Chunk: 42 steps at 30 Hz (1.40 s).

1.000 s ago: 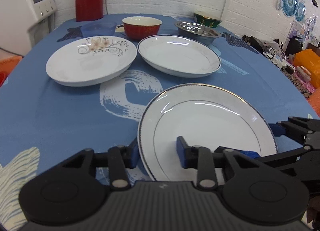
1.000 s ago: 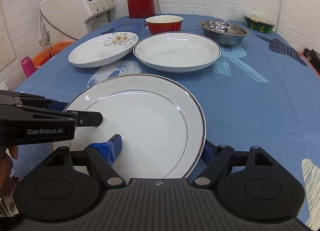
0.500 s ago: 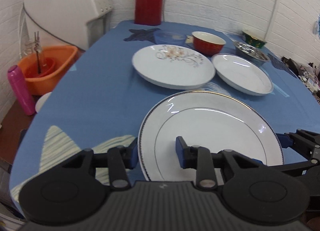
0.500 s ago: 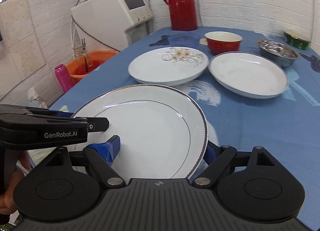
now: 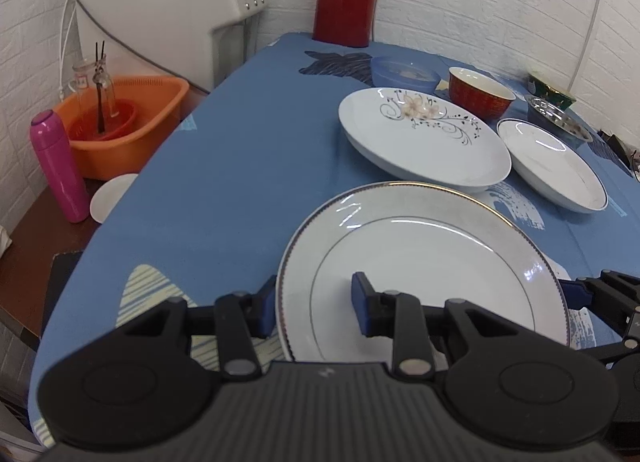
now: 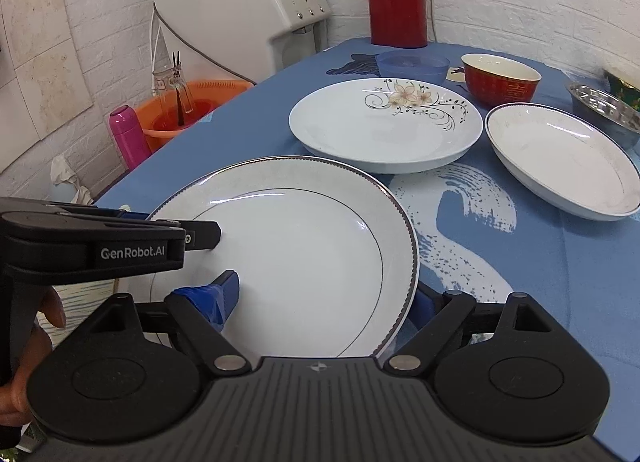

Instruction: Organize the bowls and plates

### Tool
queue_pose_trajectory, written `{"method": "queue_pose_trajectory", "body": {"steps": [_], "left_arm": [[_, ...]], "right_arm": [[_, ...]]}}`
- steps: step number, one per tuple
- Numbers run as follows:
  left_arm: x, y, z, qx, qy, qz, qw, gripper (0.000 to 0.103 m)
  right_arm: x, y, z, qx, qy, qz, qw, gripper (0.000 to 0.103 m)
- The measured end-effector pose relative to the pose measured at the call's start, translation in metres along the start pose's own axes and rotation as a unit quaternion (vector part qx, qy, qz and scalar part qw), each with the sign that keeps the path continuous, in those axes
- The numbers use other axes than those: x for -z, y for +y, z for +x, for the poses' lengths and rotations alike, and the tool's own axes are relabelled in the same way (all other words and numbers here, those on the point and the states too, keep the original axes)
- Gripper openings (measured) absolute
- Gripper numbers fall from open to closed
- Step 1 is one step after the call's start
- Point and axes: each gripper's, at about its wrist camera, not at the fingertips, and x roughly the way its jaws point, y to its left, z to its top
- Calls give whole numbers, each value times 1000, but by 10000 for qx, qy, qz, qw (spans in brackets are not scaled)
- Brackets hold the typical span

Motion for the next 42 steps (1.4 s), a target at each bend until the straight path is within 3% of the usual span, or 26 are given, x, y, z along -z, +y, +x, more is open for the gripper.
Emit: {"method": "queue_pose_trajectory", "body": {"steps": [3,5,6,11,15,18,22,30,33,39,42], "left_arm": [[2,0,0,17,-61,-1,10000,32],[1,1,0,171,-2,-101,9998,62],[1,2,-1,299,-34,-216,9993,65],[-5,-5,-16,145,-387,-357,9985,65],[-12,-7,-17,160,-366,-408,9984,69],[-12,-4,-23,224,-456,-379,9980,71],[-19,11,-28,18,-616,-367,9974,71],[-69,44,-21,-12,-907,-429,9950,73],[-90,48,-3,-76,-877,-379,9954,74],[-116,53,35,5,-616,-414,9972,74],[-124,54,48,-34,-508,-362,9980,74]], "right_arm": [[0,-3,1,-82,5,-18,10000,74],[0,-10,-3,-251,7,137,9996,72],[0,-14,-7,-259,-7,257,9993,72],[2,-35,-37,136,-371,650,9971,73],[-5,-46,-41,348,-414,742,9958,73],[-9,-54,-38,292,-402,876,9949,73],[-21,-62,-22,177,-296,1040,9940,73],[-52,-81,25,-60,92,1518,9883,73],[-58,-84,39,-205,166,1672,9856,73],[-83,-76,62,-116,197,1364,9904,75],[-91,-67,73,128,315,1055,9938,75]]}}
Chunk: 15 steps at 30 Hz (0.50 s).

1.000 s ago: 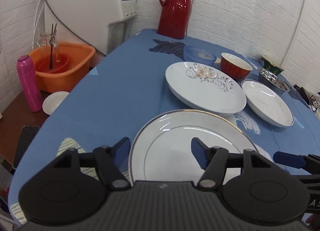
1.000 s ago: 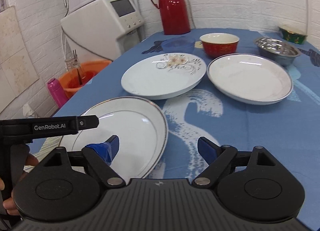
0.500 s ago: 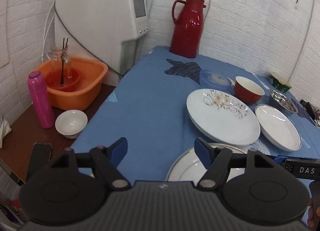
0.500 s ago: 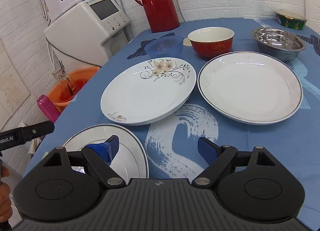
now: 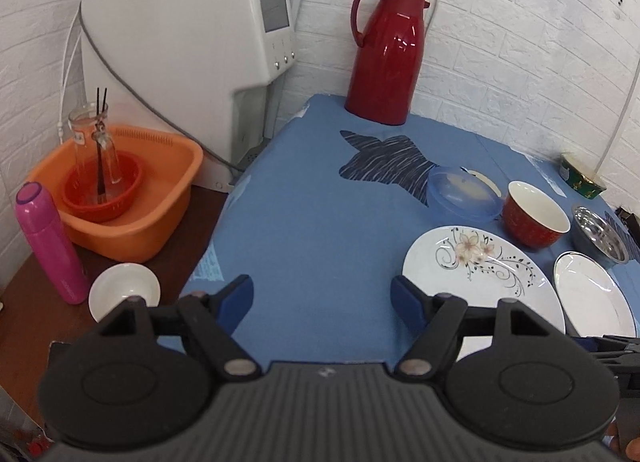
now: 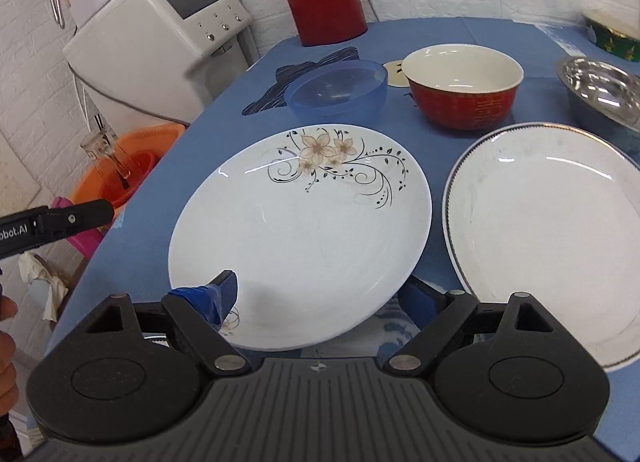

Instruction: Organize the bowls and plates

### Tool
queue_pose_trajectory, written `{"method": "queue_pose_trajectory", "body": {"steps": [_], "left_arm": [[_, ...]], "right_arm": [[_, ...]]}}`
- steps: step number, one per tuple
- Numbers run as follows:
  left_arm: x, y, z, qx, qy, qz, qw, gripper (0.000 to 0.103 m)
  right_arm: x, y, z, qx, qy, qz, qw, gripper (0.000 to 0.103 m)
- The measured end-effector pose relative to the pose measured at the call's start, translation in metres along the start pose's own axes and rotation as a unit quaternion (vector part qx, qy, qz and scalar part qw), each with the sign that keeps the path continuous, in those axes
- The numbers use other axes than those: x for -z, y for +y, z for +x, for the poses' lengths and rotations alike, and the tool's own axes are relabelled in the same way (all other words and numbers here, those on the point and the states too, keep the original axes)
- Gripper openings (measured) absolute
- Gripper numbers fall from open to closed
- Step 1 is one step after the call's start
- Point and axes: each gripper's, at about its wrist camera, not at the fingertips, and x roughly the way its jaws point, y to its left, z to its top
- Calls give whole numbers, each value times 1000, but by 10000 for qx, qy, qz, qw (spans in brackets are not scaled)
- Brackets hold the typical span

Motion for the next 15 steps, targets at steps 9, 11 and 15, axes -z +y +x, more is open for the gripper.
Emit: {"method": "queue_pose_trajectory", "body": {"steps": [9,11,15], "left_arm": [[-13,-9,43,104,406,147,9990,74],[-16,-14,57,292,577,66,9979,74],[-16,-27,83,403,919,141,9949,74]], "right_arm": [[-16,-4,12,49,-31,-97,9999,74],[-21,-4,21,-57,52,-75,9999,75],[-24,3,29,116,34,-417,9991,76]]}}
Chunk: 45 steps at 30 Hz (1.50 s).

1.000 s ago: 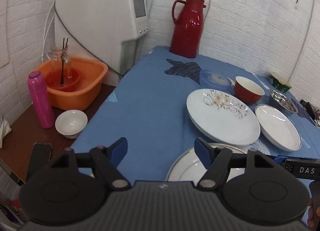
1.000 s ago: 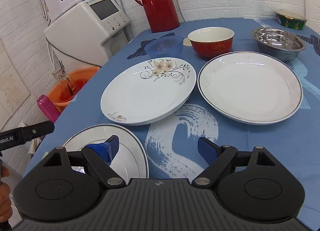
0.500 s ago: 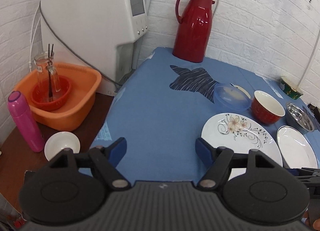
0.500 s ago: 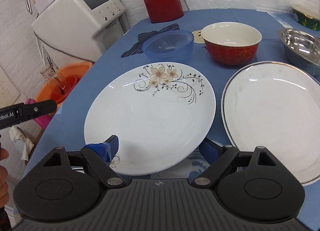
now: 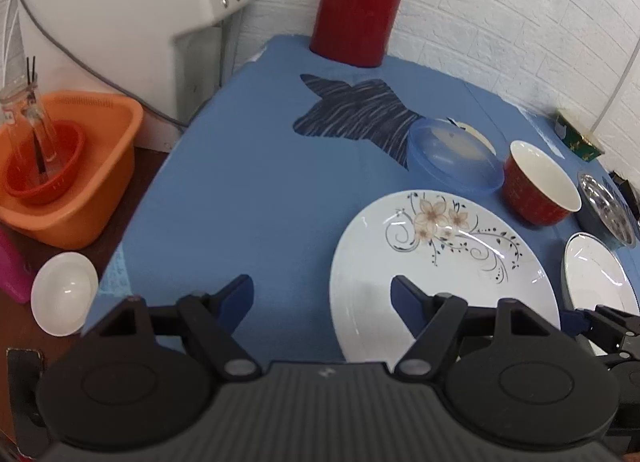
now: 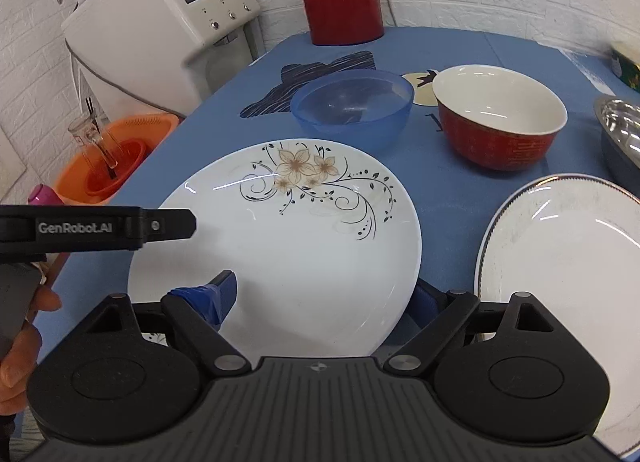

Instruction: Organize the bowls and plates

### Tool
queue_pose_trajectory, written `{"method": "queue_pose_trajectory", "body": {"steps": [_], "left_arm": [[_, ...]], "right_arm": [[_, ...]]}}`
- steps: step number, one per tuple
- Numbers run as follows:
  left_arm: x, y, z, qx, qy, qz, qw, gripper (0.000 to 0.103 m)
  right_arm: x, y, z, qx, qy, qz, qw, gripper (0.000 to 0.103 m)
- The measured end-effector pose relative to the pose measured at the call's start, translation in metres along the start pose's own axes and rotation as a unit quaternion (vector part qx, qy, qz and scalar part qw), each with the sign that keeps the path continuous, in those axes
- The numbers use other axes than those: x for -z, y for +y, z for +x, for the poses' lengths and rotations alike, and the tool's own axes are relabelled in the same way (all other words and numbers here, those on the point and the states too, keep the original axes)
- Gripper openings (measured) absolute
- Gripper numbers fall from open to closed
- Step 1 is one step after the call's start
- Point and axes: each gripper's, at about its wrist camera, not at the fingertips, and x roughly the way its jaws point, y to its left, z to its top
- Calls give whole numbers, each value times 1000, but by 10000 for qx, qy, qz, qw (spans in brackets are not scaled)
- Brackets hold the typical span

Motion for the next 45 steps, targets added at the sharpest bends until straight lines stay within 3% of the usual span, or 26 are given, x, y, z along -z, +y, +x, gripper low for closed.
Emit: {"method": "queue_pose_trajectory", "body": {"steps": [3,9,11,12,13,14,20,30,37,45], "left_arm": [[4,-6,11,-52,48,120,9999,74],[5,-13,14,-123,-45,274,9995,74],[6,-17,16,-187,-106,399,9990,67],[6,-18,15,-132,-124,445,9988,55],[5,-18,13,41,-96,438,9990,35],[4,-20,12,78,-60,423,9991,32],[4,-23,4,-66,-76,379,9992,31],[9,-39,-70,-161,-609,554,9965,31],[57,-49,-119,-165,-738,625,9952,31],[118,-40,-134,-241,-505,546,9969,31]], "right_arm": [[4,4,3,154,-59,-522,9985,76],[2,0,8,84,-217,-615,9978,78],[1,1,9,47,-224,-654,9976,78],[1,0,8,33,-253,-674,9974,76],[1,0,8,7,-276,-727,9970,73],[2,1,7,20,-278,-788,9965,72],[2,9,-4,22,-313,-777,9965,72],[5,25,-66,-69,-792,-811,9935,72],[49,38,-111,-133,-851,-755,9934,74],[101,48,-118,-245,-580,-612,9961,74]]}}
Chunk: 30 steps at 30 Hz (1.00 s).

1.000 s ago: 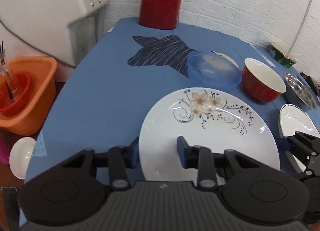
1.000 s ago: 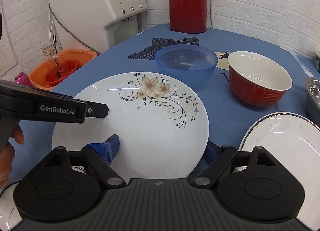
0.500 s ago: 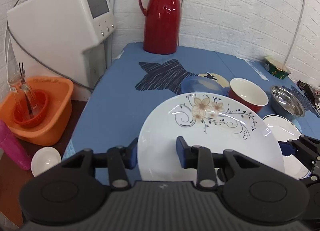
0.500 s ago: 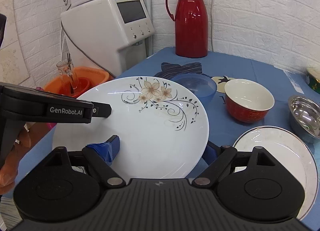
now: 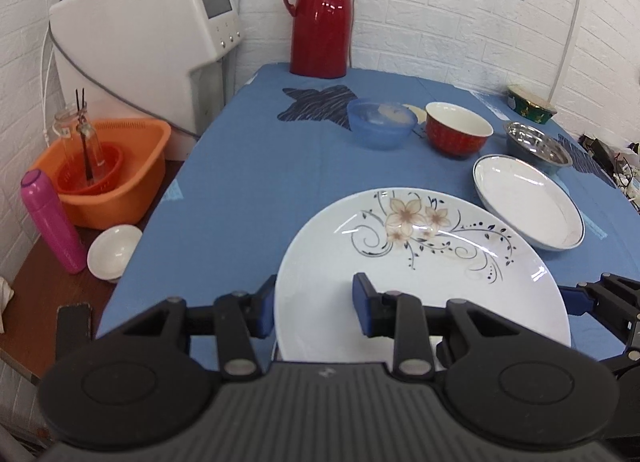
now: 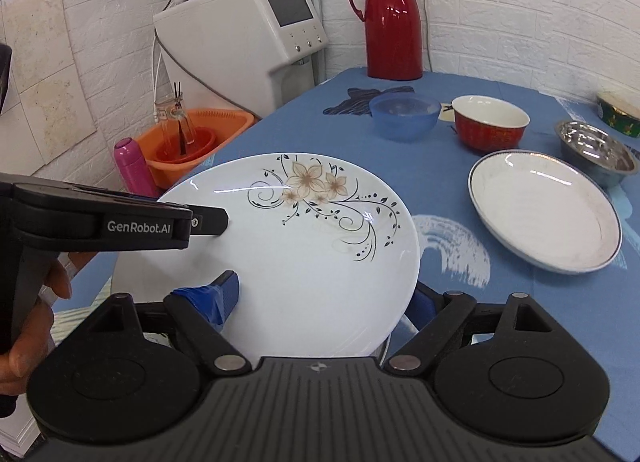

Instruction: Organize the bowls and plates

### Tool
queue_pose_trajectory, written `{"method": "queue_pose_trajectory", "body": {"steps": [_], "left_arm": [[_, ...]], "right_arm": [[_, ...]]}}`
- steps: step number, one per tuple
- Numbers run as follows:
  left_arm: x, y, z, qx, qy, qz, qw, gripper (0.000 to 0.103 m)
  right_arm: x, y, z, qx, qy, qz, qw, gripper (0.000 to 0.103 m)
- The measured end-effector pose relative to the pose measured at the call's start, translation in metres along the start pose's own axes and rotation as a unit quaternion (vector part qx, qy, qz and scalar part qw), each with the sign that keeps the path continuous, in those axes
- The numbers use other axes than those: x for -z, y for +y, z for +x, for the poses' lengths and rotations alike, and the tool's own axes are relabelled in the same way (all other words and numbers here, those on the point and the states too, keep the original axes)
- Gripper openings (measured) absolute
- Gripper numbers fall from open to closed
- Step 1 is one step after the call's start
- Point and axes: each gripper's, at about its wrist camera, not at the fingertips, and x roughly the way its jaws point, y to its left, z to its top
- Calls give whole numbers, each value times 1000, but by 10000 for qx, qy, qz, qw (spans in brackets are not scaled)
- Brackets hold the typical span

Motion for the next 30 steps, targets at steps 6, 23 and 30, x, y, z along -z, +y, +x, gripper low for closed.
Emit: {"method": "queue_pose_trajectory", "body": {"steps": [6,23,30], "left_arm": [[25,8,-1,83,31,-121,9999,32],[35,2,-15,345,-453,-44,9984,58],[30,13,-19,381,-371,-286,9982,60]], "right_arm": [[17,11,-1,59,-30,-148,9999,74],[30,11,2,201,53,-322,9993,75],[29,-23,-25,52,-231,541,9983,74]]}}
